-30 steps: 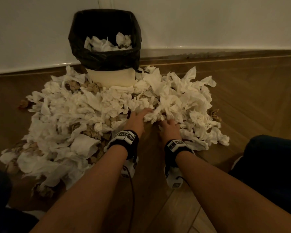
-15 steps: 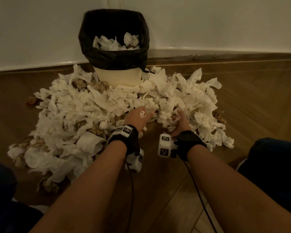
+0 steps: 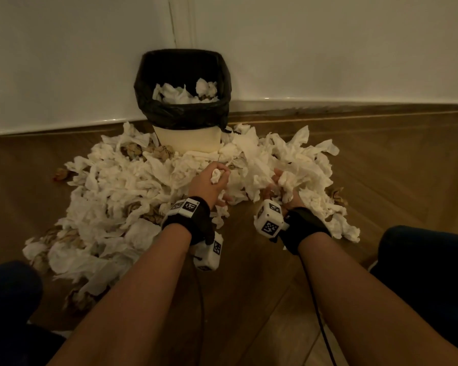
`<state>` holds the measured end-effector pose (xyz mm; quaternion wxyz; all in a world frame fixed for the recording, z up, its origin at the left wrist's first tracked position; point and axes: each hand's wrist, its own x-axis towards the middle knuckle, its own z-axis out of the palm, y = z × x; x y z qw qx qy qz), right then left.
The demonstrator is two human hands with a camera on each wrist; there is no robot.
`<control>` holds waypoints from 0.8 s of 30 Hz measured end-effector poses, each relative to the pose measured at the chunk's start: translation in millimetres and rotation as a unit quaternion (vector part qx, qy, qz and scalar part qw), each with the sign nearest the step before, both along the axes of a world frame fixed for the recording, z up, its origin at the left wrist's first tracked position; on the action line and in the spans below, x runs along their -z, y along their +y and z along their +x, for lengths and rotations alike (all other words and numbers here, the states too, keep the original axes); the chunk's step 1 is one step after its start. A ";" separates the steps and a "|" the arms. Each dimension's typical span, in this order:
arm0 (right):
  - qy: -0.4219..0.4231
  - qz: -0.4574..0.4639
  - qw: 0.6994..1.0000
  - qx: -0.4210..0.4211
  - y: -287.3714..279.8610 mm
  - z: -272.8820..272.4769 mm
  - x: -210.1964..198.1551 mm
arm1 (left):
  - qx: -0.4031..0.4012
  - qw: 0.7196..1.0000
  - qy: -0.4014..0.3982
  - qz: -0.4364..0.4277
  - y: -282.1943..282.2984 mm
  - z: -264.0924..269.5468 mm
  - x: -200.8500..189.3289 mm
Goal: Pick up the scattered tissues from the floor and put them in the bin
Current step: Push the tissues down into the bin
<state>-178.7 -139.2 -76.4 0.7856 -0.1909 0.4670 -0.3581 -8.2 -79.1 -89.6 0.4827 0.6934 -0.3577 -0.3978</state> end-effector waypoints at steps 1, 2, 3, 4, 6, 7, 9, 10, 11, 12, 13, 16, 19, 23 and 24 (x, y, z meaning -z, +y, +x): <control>-0.019 -0.001 1.000 -0.001 -0.2 0.7 -5.1 | -0.003 1.000 -0.005 -0.008 0.8 -0.2 -4.1; -0.041 -0.002 0.999 0.003 1.3 3.3 -14.0 | -0.007 1.000 -0.010 -0.013 2.1 0.0 -9.3; -0.062 -0.007 0.998 0.019 0.9 5.0 -23.5 | -0.011 1.000 -0.012 -0.019 2.8 -0.2 -14.6; -0.105 0.010 0.994 0.032 -0.1 8.0 -35.7 | -0.017 0.999 -0.015 -0.025 2.8 0.3 -20.2; -0.213 0.043 0.976 0.031 -4.2 12.0 -59.9 | -0.028 0.998 -0.048 -0.038 1.6 4.1 -32.3; -0.240 0.044 0.970 0.020 -6.8 15.3 -70.4 | -0.033 0.997 -0.064 -0.042 1.4 7.2 -38.9; -0.207 0.004 0.978 0.022 -14.8 21.2 -87.2 | -0.043 0.995 -0.077 -0.051 -1.5 11.6 -55.3; -0.192 -0.029 0.981 0.031 -18.4 23.6 -95.7 | -0.046 0.994 -0.074 -0.059 -2.8 13.5 -64.5; -0.206 -0.055 0.976 0.035 -21.5 26.1 -104.1 | -0.047 0.994 -0.066 -0.073 -3.7 15.4 -73.9; -0.232 -0.069 0.970 0.032 -22.7 29.4 -114.0 | -0.045 0.993 -0.058 -0.093 -4.2 17.7 -83.5; -0.245 -0.078 0.966 0.022 -22.7 33.0 -123.7 | -0.042 0.991 -0.054 -0.114 -4.8 21.2 -92.9; -0.251 -0.092 0.963 0.007 -30.0 42.6 -145.2 | -0.040 0.986 -0.058 -0.151 -10.3 32.8 -119.9; -0.197 -0.142 0.969 -0.032 -35.6 57.4 -160.9 | -0.052 0.987 -0.034 -0.151 -19.1 49.3 -142.8; -0.021 -0.159 0.986 -0.037 -46.7 83.7 -180.0 | -0.098 0.988 0.041 -0.109 -37.7 80.7 -162.5; 0.032 -0.167 0.985 -0.036 -49.7 91.1 -182.8 | -0.115 0.987 0.079 -0.086 -42.3 88.4 -164.8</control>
